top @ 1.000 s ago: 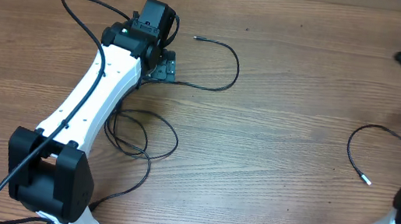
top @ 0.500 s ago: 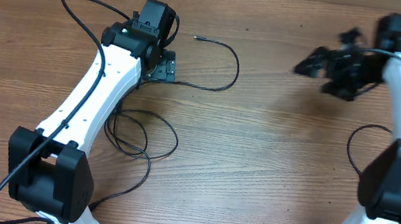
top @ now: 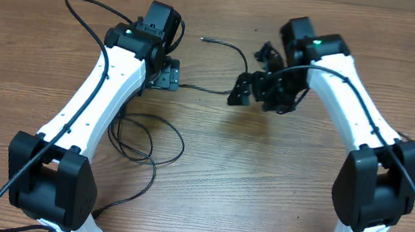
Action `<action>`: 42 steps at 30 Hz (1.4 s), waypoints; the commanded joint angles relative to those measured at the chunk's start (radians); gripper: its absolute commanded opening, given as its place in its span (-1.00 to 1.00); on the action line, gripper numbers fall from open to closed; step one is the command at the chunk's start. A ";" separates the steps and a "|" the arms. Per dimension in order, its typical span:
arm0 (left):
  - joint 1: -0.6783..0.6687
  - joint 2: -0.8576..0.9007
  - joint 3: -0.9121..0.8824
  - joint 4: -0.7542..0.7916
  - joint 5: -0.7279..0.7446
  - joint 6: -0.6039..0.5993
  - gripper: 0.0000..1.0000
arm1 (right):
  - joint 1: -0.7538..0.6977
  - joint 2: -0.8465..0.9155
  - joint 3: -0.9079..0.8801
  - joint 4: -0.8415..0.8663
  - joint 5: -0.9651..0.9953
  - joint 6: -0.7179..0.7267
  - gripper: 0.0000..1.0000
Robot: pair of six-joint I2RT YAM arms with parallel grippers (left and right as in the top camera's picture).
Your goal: Untangle cables
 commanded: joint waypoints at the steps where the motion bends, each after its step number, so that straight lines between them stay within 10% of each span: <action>1: 0.034 -0.055 0.017 -0.027 0.012 0.032 0.99 | 0.037 -0.005 -0.005 0.009 0.071 0.053 1.00; 9: 0.165 -0.274 0.017 -0.060 0.390 0.336 0.99 | 0.070 -0.005 -0.005 0.017 0.068 0.053 1.00; 23: 0.253 -0.550 0.010 -0.363 0.361 0.491 0.98 | 0.264 -0.005 -0.016 0.084 0.067 0.109 1.00; 42: 0.286 -0.626 0.009 -0.367 0.317 0.460 0.99 | 0.519 -0.005 -0.240 0.370 0.232 0.832 0.89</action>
